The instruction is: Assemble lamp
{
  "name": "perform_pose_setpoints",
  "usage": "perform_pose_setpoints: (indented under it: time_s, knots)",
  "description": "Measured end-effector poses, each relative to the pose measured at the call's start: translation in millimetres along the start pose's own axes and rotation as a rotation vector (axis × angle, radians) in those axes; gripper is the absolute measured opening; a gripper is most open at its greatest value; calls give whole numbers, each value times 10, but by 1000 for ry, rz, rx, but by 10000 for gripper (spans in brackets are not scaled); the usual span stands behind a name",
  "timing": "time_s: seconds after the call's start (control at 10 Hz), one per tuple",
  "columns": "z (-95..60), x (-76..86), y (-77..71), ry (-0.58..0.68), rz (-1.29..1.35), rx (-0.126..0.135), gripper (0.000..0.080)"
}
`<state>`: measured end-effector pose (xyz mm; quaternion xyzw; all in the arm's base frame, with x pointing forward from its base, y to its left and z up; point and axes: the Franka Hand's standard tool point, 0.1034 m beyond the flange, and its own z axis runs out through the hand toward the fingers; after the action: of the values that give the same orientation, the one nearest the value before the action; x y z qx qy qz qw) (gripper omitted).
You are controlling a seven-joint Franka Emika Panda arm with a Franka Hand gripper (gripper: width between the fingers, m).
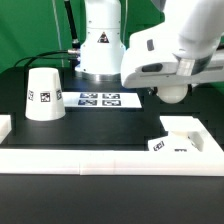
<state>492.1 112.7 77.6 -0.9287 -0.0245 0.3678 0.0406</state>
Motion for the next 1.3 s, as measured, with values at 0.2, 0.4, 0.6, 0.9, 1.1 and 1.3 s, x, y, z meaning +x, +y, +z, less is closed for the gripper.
perform_pose_setpoints:
  time_s: [0.2, 0.4, 0.6, 0.9, 1.1, 1.3]
  knots:
    - [-100, 31, 5, 59, -2, 3, 579]
    - [-122, 107, 4, 115, -1, 5, 579]
    - [-146, 169, 52, 280, -17, 2, 579]
    - [-371, 163, 71, 479, -22, -2, 579]
    - [-592, 112, 59, 559, -24, -2, 579]
    - [-644, 200, 65, 696, -25, -5, 580]
